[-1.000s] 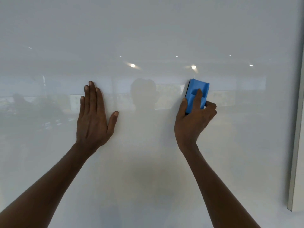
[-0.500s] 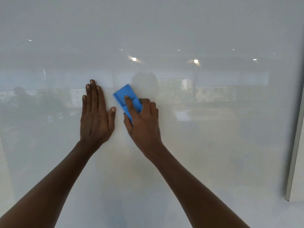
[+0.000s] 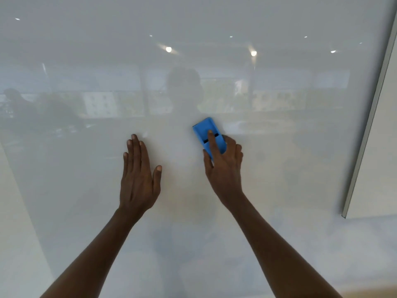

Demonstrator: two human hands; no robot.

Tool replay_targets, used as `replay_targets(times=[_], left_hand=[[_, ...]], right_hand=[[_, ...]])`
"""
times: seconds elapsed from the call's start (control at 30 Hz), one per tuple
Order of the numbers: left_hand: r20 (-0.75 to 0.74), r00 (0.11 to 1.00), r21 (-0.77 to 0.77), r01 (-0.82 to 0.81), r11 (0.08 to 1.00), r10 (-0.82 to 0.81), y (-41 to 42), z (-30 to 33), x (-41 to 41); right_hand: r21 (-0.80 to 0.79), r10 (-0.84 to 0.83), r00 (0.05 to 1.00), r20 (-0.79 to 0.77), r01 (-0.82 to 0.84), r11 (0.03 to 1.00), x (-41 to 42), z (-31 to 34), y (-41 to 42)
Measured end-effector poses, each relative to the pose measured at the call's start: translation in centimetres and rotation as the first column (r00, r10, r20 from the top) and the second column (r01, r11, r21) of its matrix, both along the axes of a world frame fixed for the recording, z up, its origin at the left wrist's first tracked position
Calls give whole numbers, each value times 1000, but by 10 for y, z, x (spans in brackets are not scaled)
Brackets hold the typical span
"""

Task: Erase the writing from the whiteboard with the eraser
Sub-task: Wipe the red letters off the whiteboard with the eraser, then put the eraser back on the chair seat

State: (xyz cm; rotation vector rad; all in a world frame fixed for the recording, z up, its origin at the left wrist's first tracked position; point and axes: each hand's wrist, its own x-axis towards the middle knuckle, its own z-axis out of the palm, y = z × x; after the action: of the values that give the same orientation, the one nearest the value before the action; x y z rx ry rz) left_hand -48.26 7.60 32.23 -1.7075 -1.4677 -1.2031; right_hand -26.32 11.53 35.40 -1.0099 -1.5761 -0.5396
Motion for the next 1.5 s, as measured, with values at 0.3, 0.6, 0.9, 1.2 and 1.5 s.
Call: replay_targets(times=[0.3, 0.6, 0.9, 1.2, 1.5], left_hand=[[23, 1000, -113, 17, 993, -15, -21, -43, 20], [53, 996, -261, 80, 962, -68, -37, -109, 84], [104, 995, -420, 49, 906, -6, -61, -175, 162], [159, 987, -560, 69, 825, 25, -73, -239, 277], [168, 986, -719, 107, 687, 22, -71, -297, 385]], right_hand=[[-135, 47, 970, -239, -81, 988, 43, -47, -33], [-414, 45, 977, -209, -129, 901, 85, -118, -64], [-552, 38, 989, -142, -111, 826, 164, -178, -67], [-677, -3, 998, -67, -44, 735, 273, -236, -64], [-800, -135, 990, -47, 44, 599, 392, -309, -59]])
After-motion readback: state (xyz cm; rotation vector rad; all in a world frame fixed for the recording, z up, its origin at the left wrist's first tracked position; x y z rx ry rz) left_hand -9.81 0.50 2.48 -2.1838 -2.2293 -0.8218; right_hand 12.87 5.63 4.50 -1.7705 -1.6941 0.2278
